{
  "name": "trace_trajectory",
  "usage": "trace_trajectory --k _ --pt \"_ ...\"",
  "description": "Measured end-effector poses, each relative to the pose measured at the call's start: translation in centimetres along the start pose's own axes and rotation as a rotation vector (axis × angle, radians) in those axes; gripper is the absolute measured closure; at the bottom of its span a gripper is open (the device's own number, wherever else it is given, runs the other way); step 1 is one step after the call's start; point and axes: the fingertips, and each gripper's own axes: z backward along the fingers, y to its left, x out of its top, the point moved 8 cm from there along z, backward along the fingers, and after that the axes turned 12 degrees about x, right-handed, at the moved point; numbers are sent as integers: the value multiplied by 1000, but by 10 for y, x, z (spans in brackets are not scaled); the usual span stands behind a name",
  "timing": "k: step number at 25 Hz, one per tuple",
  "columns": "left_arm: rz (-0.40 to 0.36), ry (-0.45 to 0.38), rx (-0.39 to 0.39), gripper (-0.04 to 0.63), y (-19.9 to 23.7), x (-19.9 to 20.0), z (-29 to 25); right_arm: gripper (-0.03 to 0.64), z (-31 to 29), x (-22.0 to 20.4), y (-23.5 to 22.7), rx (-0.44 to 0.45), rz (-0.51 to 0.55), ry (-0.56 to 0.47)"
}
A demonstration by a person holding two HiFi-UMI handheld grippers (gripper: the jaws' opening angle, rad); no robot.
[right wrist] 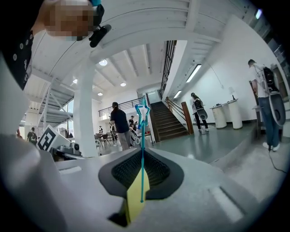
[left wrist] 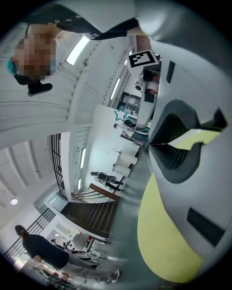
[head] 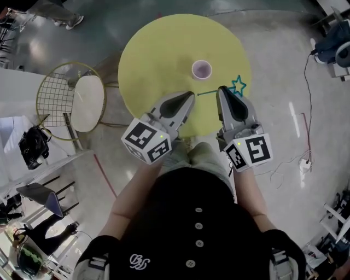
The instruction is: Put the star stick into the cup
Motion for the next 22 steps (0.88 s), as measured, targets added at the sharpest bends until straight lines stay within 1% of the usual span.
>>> trace_trajectory --k 7,12,22 --pt "30 28 4 583 18 -2 -29 601 -23 3 -30 -12 2 -8" --pt "48 38 15 583 29 -6 -45 601 -37 -2 -57 -51 3 -18" --pt "97 97 9 583 45 -22 -65 601 -65 -40 -87 -67 -49 66"
